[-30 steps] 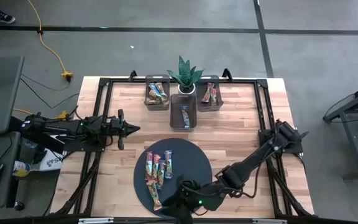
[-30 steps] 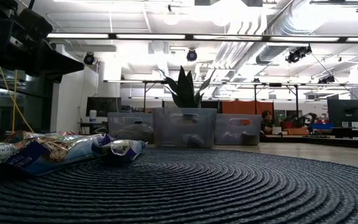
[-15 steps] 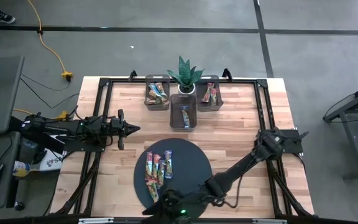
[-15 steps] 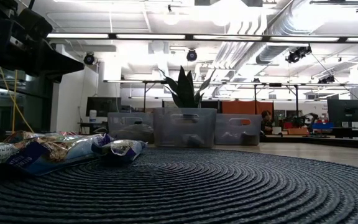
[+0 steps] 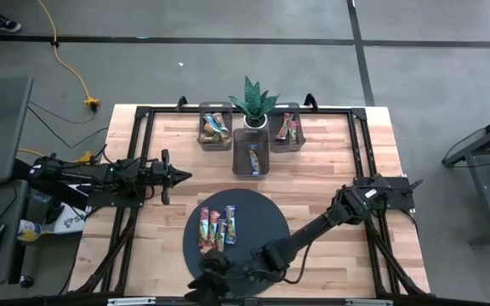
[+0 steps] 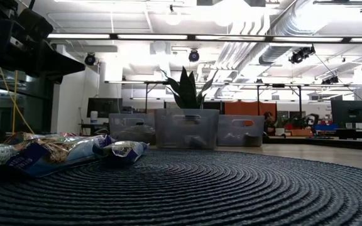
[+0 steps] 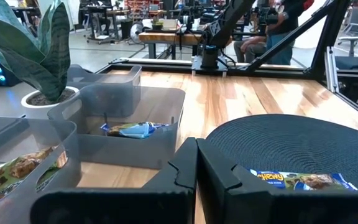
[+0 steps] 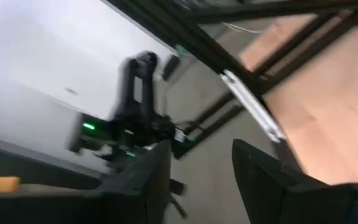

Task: Pick and place Granola Bars by type
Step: Put the yellow granola bar into the left black bin

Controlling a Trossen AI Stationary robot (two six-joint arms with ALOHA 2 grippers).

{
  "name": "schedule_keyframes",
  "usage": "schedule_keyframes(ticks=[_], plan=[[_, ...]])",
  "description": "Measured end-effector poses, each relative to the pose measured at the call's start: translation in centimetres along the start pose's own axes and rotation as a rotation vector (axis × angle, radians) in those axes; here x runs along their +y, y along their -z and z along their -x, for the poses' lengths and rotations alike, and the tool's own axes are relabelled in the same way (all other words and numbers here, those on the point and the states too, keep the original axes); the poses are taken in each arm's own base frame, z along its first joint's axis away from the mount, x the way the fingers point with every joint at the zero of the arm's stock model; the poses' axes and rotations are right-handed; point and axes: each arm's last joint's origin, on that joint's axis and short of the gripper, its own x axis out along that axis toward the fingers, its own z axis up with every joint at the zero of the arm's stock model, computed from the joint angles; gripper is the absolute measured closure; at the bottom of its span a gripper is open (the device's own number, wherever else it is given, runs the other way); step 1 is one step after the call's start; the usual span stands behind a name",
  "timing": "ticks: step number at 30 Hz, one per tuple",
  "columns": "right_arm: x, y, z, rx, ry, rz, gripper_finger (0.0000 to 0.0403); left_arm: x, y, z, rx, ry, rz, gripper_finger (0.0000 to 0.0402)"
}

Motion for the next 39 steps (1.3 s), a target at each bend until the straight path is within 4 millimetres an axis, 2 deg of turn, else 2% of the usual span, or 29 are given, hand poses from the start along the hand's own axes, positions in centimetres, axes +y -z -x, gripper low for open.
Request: schedule_keyframes(ticks=[11,19,29,39], plan=[[-3.1,0.3,0.1,0.102,0.272,-0.095,0.0247,0.0,0.0,0.0,0.000,0.000,0.000,0.0400],[-4.1,0.8,0.2,0.120,0.364,-0.162,0.0247,0.0,0.0,0.0,0.000,0.000,0.000,0.0400],[-7.6,3.7,-1.6,0.211,0.470,-0.327,0.0247,0.0,0.0,0.0,-0.003,0.000,0.001,0.0400],[-9.2,4.0,-2.0,0.177,0.561,-0.308,0.0247,0.0,0.0,0.0,-0.001,0.000,0.000,0.0400]])
